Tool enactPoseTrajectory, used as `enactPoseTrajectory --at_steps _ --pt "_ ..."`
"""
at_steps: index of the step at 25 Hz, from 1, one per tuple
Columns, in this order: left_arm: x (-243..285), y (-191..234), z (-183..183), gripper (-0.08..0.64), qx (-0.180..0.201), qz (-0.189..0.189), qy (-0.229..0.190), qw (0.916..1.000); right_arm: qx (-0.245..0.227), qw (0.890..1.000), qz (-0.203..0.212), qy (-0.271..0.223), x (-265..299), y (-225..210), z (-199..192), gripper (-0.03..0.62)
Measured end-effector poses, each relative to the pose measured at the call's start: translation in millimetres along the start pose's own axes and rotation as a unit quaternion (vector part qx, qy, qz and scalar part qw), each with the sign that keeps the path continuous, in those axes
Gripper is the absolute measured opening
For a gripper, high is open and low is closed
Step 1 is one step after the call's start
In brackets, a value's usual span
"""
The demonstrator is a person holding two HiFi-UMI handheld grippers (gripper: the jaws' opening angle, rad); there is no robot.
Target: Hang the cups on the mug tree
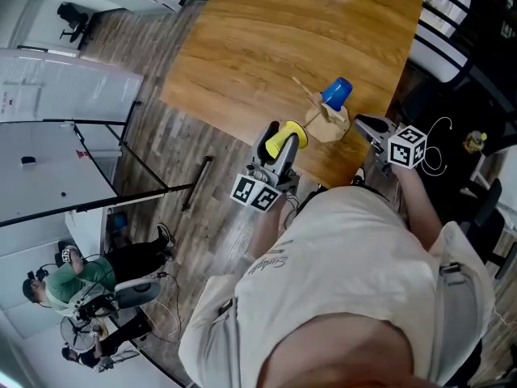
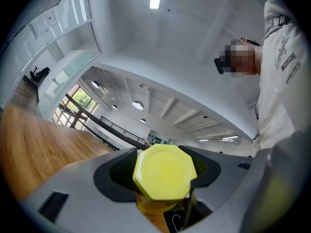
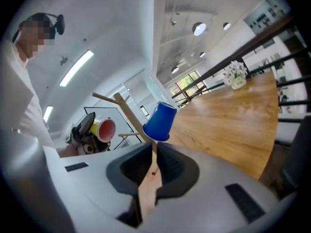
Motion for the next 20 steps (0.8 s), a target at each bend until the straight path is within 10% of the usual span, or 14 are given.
enactPoseTrajectory --at_steps 7,20 --pt "10.7 8.7 -9.3 0.272 0.002 -0.022 0.016 0.9996 -0.109 0.993 -0.033 0.018 -5.0 28.9 5.7 -0.006" --pt "41.6 15.7 -44.1 0.273 0.031 -0.079 0.066 0.9942 -0.068 0.997 -0.035 -0.019 -15.6 41.9 2.9 -0.006"
Point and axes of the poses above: the fingertips, and each gripper's own axes: x forward along the fingers, y to its left, z out of its top, the point moved 8 cm from there along -x, backward along the fingers, and after that the axes turned 15 degrees about x, right-handed, at the moved point
